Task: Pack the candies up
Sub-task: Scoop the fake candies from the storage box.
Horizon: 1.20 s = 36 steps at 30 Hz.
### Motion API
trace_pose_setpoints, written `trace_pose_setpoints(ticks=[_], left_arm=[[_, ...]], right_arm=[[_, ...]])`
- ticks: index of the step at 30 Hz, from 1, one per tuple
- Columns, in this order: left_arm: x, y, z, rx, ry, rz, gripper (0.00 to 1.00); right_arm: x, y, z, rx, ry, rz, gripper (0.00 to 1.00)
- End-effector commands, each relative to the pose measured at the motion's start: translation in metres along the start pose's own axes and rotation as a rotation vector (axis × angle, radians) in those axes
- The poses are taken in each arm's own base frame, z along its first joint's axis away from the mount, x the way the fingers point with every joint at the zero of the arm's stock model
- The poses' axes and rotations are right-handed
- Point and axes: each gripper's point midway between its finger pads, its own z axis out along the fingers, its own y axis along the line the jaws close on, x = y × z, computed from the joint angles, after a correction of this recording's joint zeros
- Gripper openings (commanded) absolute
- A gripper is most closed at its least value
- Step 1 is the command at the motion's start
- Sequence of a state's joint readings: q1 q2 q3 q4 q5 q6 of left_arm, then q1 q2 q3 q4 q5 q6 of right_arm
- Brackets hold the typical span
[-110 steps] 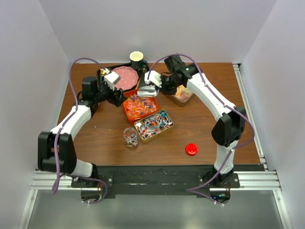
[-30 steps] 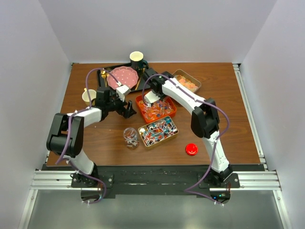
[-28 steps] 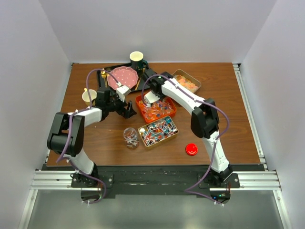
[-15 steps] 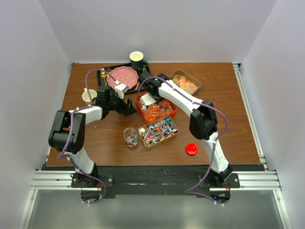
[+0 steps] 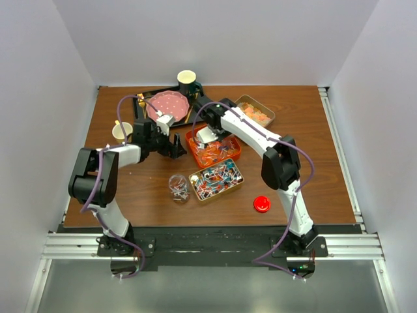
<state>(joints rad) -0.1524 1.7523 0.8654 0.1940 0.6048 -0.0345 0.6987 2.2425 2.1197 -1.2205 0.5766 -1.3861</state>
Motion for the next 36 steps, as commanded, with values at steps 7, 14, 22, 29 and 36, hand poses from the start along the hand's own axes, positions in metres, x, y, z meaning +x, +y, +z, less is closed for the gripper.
trace_pose_setpoints(ticks=[7,14,22,29,36], left_arm=[[-0.020,0.006,0.005,-0.004,-0.050,-0.003,0.89],[-0.015,0.007,0.013,0.012,-0.049,-0.040,0.88],[-0.002,0.004,0.025,0.073,-0.024,-0.078,0.82],[-0.001,-0.001,0.036,0.118,-0.023,-0.097,0.80],[0.006,-0.007,0.043,0.143,-0.014,-0.098,0.78]], right_arm=[[0.015,0.021,-0.006,-0.063,0.029,0.045,0.00],[-0.004,0.037,0.003,-0.159,-0.036,0.128,0.00],[-0.023,0.069,0.010,-0.320,-0.084,0.294,0.00],[-0.031,0.068,0.014,-0.342,-0.080,0.359,0.00],[-0.048,0.069,0.019,-0.349,-0.093,0.349,0.00]])
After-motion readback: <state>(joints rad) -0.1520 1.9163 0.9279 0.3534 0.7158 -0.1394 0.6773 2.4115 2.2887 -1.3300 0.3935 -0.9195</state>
